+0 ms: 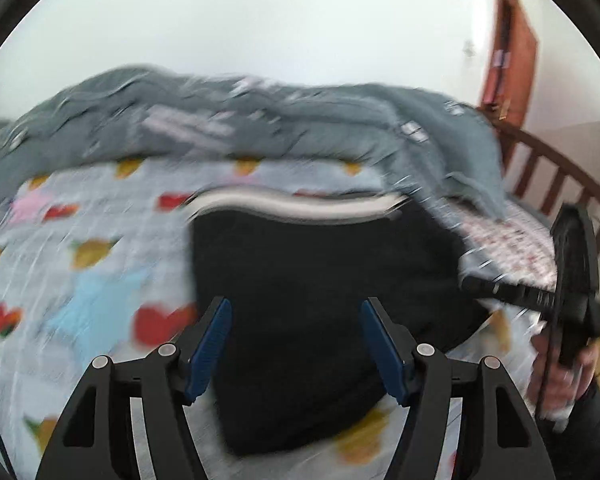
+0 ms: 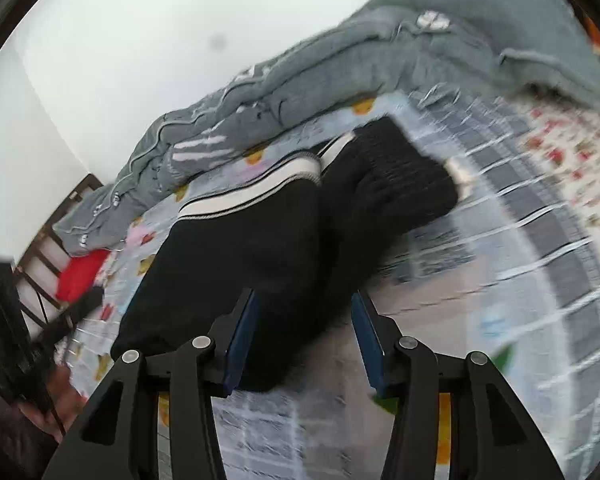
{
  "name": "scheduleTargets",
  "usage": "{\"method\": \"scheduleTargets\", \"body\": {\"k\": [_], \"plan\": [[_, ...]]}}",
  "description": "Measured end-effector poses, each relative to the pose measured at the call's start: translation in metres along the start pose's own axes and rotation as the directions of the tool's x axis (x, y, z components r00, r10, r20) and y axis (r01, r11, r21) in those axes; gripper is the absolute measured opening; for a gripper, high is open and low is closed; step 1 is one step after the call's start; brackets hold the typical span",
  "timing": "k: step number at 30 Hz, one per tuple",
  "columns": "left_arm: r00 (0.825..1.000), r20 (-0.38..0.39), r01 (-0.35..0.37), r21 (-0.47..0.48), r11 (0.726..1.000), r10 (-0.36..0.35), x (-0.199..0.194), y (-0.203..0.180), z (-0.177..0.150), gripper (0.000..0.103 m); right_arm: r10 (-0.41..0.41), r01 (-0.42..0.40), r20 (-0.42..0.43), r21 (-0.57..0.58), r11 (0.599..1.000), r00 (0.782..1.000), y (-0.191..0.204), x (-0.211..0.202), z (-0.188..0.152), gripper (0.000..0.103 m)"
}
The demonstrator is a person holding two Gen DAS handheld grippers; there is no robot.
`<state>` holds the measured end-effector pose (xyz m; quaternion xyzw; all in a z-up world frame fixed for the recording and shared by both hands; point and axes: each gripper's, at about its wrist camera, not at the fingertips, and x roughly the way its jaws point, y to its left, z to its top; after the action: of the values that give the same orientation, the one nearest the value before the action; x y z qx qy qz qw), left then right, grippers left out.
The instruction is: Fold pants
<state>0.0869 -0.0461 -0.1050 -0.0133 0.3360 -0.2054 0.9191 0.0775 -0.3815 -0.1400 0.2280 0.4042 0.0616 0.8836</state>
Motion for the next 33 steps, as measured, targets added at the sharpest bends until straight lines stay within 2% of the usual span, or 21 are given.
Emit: {"method": "scheduleTargets", "body": {"k": [4,6,9,12,13,14,16,21,24,27,30,31,33], "plan": [[0.999,-0.043,0.011,-0.068,0.998,-0.014,-0.006,0.028,-0.032,0.065,-0.014,0.015,-0.063,0.022,1.0,0.998,0.007,0.029,-0.006,0.047],[0.999,-0.045,0.019,-0.079,0.997,-0.023,-0.007,0.032,-0.043,0.065,-0.067,0.064,-0.063,-0.038,0.997,0.996,0.019,0.025,-0.009,0.039],[0.999,-0.048,0.017,-0.075,0.997,-0.02,-0.003,0.03,-0.049,0.065,-0.137,0.127,-0.058,-0.14,0.982,0.989,0.036,0.014,-0.014,0.038],[0.999,-0.036,0.031,-0.068,0.997,-0.033,0.0,0.023,-0.052,0.065,-0.114,0.101,-0.082,-0.152,0.983,0.99,0.037,0.01,-0.019,0.033],[0.998,-0.04,0.041,-0.073,0.996,-0.044,0.003,0.022,-0.053,0.065,-0.12,0.108,-0.071,-0.159,0.981,0.99,0.036,0.008,-0.02,0.029],[0.997,-0.049,0.053,-0.081,0.995,-0.057,0.006,0.021,-0.053,0.065,-0.118,0.107,-0.053,-0.177,0.978,0.992,0.037,0.006,-0.02,0.018],[0.994,-0.074,0.077,-0.104,0.992,-0.085,0.015,0.019,-0.055,0.067,-0.101,0.101,0.009,-0.209,0.973,0.995,0.043,-0.002,-0.017,0.015],[0.992,-0.111,0.049,-0.078,0.996,-0.057,0.028,0.01,-0.061,0.067,-0.054,0.082,0.123,-0.238,0.968,0.991,0.055,-0.02,0.022,0.013],[0.994,-0.103,-0.031,-0.032,0.999,0.028,0.035,0.002,-0.055,0.07,-0.068,0.119,0.183,-0.287,0.951,0.981,0.061,-0.025,0.049,0.012],[0.994,-0.097,-0.046,-0.039,0.998,0.042,0.039,-0.003,-0.047,0.07,-0.114,0.195,0.25,-0.33,0.924,0.962,0.058,-0.039,0.064,0.011],[0.994,-0.093,-0.052,-0.01,0.999,0.051,0.041,-0.011,-0.046,0.07,-0.167,0.268,0.332,-0.286,0.92,0.928,0.032,-0.058,0.066,0.011],[0.995,-0.092,-0.04,-0.005,0.999,0.04,0.04,-0.013,-0.046,0.07,-0.225,0.319,0.335,-0.26,0.911,0.915,0.015,-0.057,0.063,0.011],[0.996,-0.089,-0.007,0.006,1.0,0.007,0.04,-0.02,-0.045,0.07,-0.309,0.37,0.278,-0.203,0.906,0.91,-0.017,-0.044,0.058,0.012]]}}
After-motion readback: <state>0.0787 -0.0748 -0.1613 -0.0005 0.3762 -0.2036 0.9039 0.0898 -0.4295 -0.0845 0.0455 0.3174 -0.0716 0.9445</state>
